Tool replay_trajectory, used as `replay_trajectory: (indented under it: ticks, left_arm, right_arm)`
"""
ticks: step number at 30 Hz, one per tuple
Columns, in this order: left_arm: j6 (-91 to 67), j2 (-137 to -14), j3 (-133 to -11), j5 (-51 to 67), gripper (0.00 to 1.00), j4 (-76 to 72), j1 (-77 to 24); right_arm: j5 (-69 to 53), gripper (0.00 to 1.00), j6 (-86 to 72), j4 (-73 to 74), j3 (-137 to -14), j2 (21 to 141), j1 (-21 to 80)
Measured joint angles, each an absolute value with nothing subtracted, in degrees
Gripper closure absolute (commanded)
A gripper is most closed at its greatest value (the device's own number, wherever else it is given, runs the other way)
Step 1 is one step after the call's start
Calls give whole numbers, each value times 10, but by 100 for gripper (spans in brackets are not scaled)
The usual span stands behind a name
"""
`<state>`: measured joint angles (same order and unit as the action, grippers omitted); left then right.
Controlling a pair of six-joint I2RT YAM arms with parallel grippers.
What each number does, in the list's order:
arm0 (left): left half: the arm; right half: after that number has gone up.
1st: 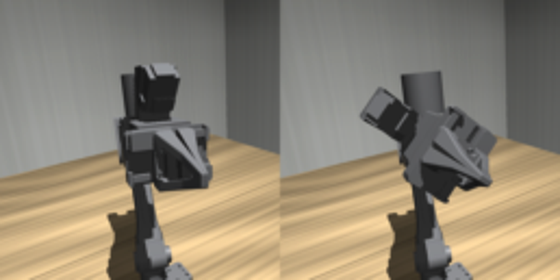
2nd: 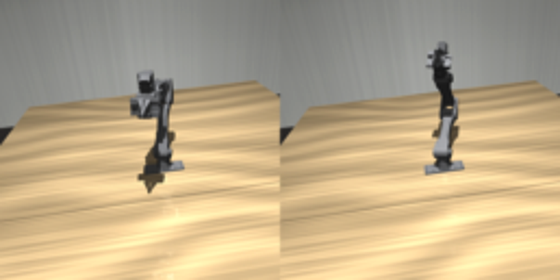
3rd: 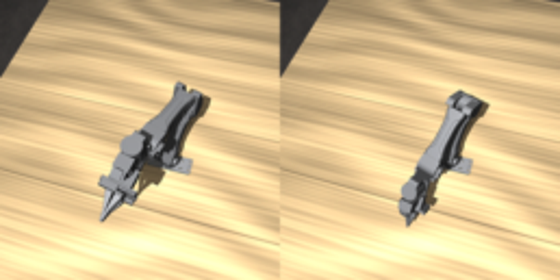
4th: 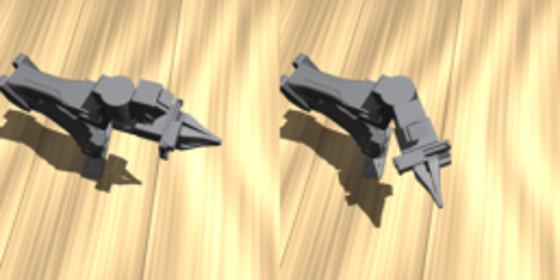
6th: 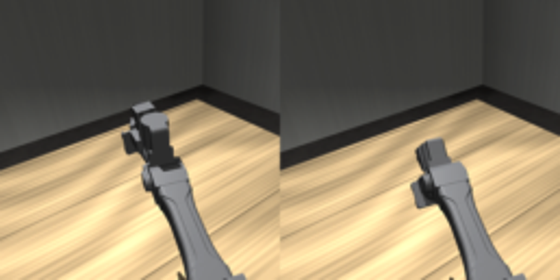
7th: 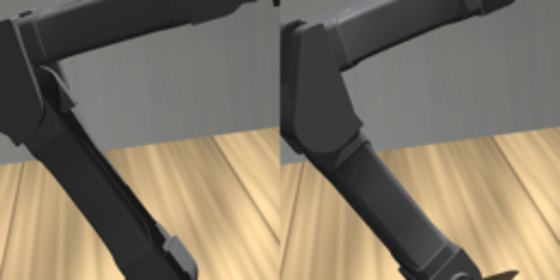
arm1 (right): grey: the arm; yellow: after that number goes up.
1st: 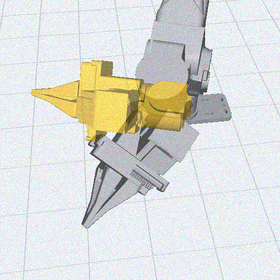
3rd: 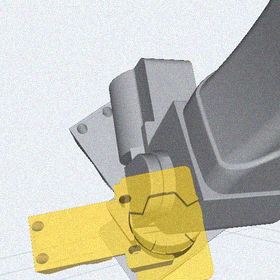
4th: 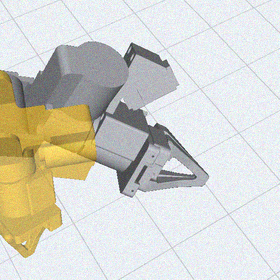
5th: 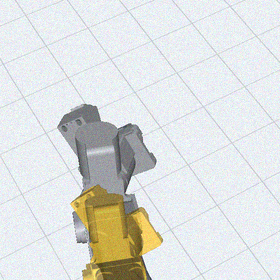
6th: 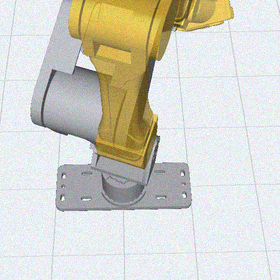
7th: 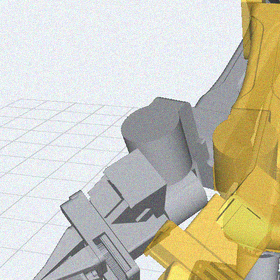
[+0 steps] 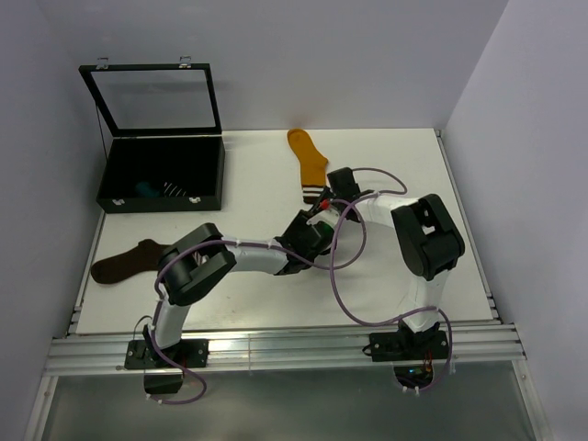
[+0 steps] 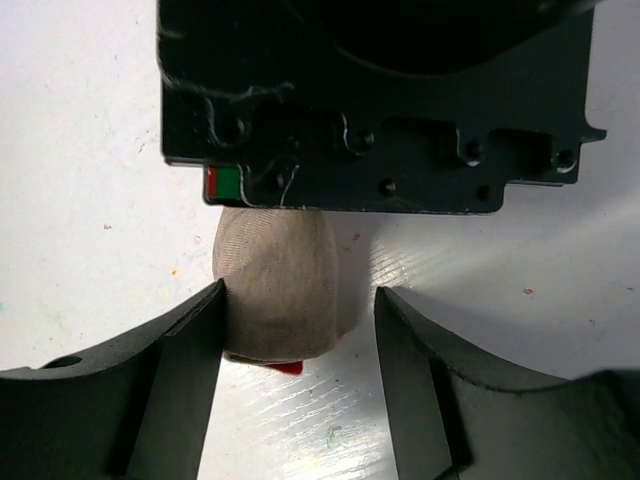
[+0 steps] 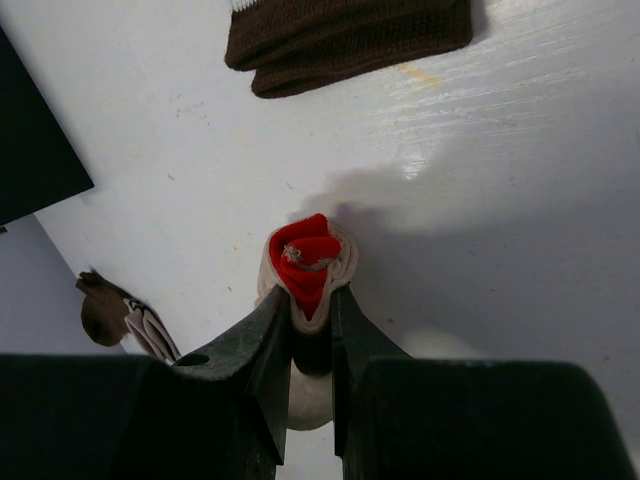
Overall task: Roll the socks
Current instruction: Roll the sock at the center of the board.
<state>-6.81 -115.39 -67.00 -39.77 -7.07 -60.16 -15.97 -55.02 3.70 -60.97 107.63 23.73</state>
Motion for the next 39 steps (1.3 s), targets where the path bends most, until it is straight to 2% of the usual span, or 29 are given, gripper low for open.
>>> replay_trajectory:
  ticks: [6, 9, 12, 13, 14, 17, 22, 24, 27, 36, 39]
  left_arm:
    - [-90, -1164, -682, -406, 40, -45, -601]
    - [-101, -1164, -686, -403, 47, -27, -597]
    - [-110, -1164, -688, -397, 60, -17, -588]
    - [-115, -1164, -688, -389, 67, -13, -583]
    - [-117, -1164, -689, -384, 69, -11, -580]
    - [-117, -1163, -695, -362, 76, -4, -571]
    - [-117, -1150, -695, -302, 87, 7, -549]
    - [-119, -1143, -695, -264, 88, 13, -534]
    - [-133, -1133, -695, -204, 89, 20, -507]
    - [-187, -1115, -693, -48, 89, 40, -438]
    - [-201, -1112, -691, -20, 98, 39, -425]
  right_arm:
    - [-167, 100, -545, 41, -615, 1079, 234]
    - [-171, 100, -541, 45, -619, 1080, 234]
    - [-172, 98, -538, 48, -620, 1080, 234]
    - [-171, 97, -537, 48, -620, 1080, 234]
    - [-170, 96, -537, 47, -620, 1080, 233]
    - [-168, 91, -537, 44, -620, 1080, 231]
    - [-162, 65, -535, 42, -618, 1073, 231]
    - [-161, 53, -532, 42, -613, 1062, 229]
    - [-161, 44, -526, 48, -603, 1037, 225]
    - [-149, 36, -531, 15, -549, 969, 216]
    - [-149, 36, -539, -4, -533, 969, 216]
